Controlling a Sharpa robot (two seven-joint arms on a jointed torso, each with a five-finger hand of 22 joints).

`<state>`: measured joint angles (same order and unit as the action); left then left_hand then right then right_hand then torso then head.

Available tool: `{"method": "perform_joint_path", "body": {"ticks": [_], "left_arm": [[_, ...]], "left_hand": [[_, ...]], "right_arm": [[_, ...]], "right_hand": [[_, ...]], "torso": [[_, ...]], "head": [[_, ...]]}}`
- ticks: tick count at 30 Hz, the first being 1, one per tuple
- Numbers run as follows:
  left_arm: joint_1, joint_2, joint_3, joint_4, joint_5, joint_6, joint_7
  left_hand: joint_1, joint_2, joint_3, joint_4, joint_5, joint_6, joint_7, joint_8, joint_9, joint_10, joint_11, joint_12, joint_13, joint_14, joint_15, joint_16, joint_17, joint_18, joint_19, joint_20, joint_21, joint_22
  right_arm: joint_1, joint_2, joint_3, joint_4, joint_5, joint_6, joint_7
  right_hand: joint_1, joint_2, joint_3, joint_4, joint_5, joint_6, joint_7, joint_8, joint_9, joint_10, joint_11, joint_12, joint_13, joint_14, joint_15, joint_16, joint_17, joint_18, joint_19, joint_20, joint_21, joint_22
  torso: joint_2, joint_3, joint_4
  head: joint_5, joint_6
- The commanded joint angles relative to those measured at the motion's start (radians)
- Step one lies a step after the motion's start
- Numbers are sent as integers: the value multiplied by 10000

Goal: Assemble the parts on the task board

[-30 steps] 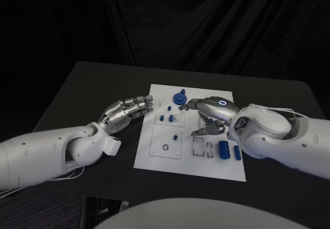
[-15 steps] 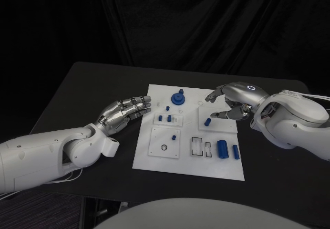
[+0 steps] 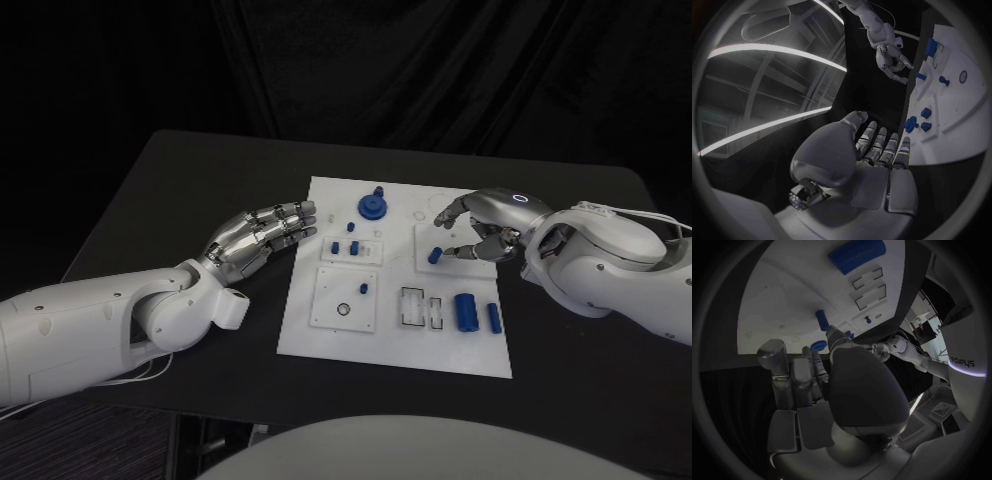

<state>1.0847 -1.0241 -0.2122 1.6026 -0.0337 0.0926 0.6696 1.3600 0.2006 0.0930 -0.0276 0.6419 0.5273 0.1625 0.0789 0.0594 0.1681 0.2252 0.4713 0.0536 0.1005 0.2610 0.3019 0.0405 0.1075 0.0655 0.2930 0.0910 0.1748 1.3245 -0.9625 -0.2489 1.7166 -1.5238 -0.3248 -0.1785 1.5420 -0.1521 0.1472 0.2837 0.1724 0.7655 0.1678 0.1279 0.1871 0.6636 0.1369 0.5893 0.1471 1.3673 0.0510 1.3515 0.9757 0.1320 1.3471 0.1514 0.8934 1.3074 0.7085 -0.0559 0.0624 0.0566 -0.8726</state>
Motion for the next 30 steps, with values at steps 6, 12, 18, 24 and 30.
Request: {"method": "perform_joint_path", "body": {"ticks": [6, 12, 18, 24, 30], "left_arm": [[-22, 9, 6, 14, 43, 80, 146], [-28, 13, 6, -10, 43, 98, 143], [-42, 46, 6, -36, 44, 142, 120], [-59, 56, 6, -55, 44, 176, 89], [-76, 80, 6, -84, 44, 237, 53]], "left_hand": [[-77, 11, 122, 7, 43, 40, 378, 44, 5, -14, 75, 27, 11, -4, 58, 58, 15, -113, 65, 3, 55, 11], [-75, 22, 154, 10, 44, 36, 382, 44, 4, -17, 79, 27, 11, -4, 62, 66, 15, -118, 71, 3, 58, 14], [-75, 22, 154, 10, 44, 36, 382, 44, 4, -17, 79, 27, 11, -4, 62, 66, 15, -118, 71, 3, 58, 14], [-77, 32, 195, 17, 42, 48, 391, 48, 5, -13, 89, 45, 12, -9, 67, 66, 15, -125, 75, 3, 55, 7], [-97, 0, 275, 28, 28, 124, 451, 77, 15, 25, 155, 103, 20, -16, 54, 79, 15, -128, 84, -2, 51, -1]], "right_arm": [[-300, 192, 5, -260, 238, -38, 185], [-417, 333, 5, -375, 250, -34, 276], [-511, 506, 7, -488, 254, -99, 369], [-567, 598, 8, -565, 254, -209, 417], [-585, 689, 9, -728, 238, -177, 406]], "right_hand": [[44, 69, 71, -36, -93, 303, 64, 91, -63, 460, -76, -7, -107, -7, -41, -47, 64, -73, -38, -28, 99, 992], [68, 84, 78, -49, -106, 463, 87, 135, -84, 642, -110, -20, -167, 27, -73, -47, 82, -82, -12, -58, 156, 1005], [159, 180, 161, -70, -37, 1070, 55, 347, -60, 1025, -167, -100, -302, 75, -127, -52, 114, -99, 27, -109, 248, 1026], [276, 335, 324, -76, -3, 1760, -55, 589, 29, 1538, -262, -105, -365, 160, -210, -5, 239, -123, 98, -169, 415, 1065], [986, 627, 1042, -432, 62, 2360, -237, 772, 195, 2242, -451, -339, -531, 236, -383, 19, 346, -156, 172, -345, 631, 1115]], "torso": [[-16, 12, 14], [-21, 4, -6], [-13, 1, -10], [-9, 1, 5], [-9, 2, 2]], "head": [[-14, 0], [-20, 0], [-9, 0], [-9, 0], [-9, 0]]}}
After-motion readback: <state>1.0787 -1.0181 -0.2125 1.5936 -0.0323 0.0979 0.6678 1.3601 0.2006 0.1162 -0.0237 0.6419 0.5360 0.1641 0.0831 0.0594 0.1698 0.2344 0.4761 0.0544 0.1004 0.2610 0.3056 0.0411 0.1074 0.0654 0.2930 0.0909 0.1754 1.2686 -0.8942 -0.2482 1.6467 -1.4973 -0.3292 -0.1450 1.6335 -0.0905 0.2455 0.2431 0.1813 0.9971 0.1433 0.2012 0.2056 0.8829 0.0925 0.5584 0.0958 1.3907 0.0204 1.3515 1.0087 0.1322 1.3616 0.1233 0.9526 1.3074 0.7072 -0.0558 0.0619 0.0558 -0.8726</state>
